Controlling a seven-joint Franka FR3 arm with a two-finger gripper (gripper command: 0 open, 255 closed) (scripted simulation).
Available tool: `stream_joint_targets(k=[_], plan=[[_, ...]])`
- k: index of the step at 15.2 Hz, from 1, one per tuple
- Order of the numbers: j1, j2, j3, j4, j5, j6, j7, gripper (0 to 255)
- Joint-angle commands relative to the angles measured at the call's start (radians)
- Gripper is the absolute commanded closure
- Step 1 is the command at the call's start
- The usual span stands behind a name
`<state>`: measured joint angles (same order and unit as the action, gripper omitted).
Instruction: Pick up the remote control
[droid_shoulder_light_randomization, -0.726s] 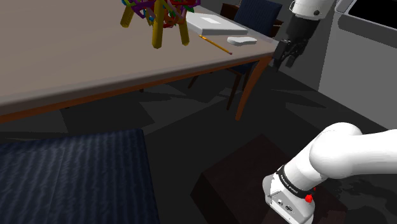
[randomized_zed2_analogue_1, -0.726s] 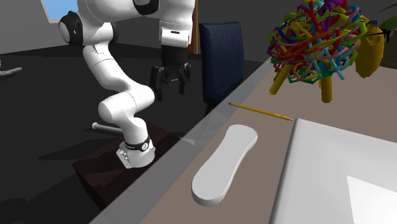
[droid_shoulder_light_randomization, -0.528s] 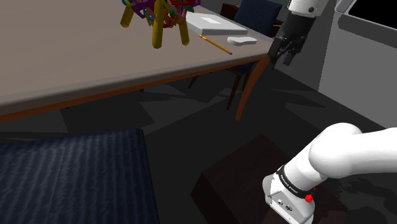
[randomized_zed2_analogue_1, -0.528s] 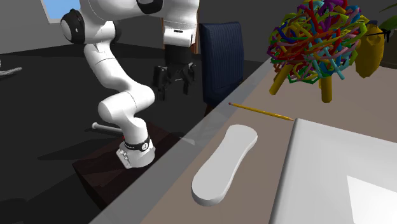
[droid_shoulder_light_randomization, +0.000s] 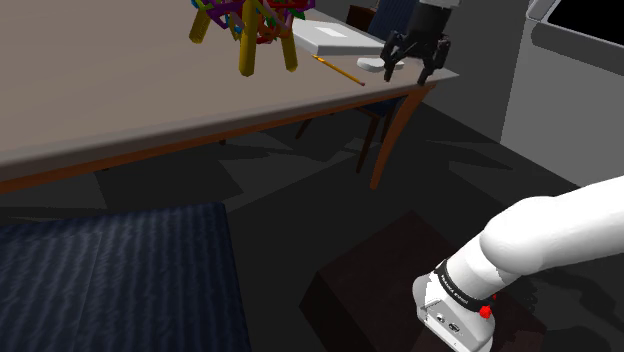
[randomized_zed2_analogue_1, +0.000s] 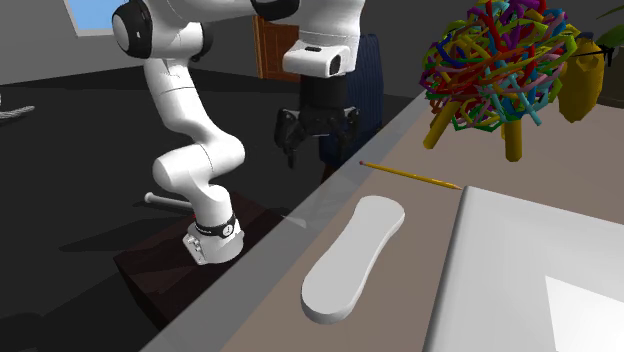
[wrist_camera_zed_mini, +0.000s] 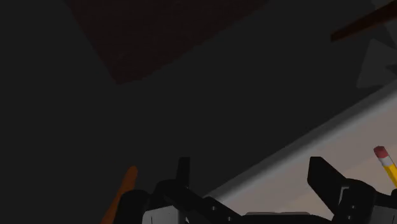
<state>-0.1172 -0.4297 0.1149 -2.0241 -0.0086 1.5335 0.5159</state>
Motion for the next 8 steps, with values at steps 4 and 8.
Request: stream_joint_targets(k=[4,8], plan=[[-0.065,0.181,0.004,0.189,0.009,0.011,0.230,0],[-0.104,0.309,-0.010,0.339,0.011,0.009,0.401,0]])
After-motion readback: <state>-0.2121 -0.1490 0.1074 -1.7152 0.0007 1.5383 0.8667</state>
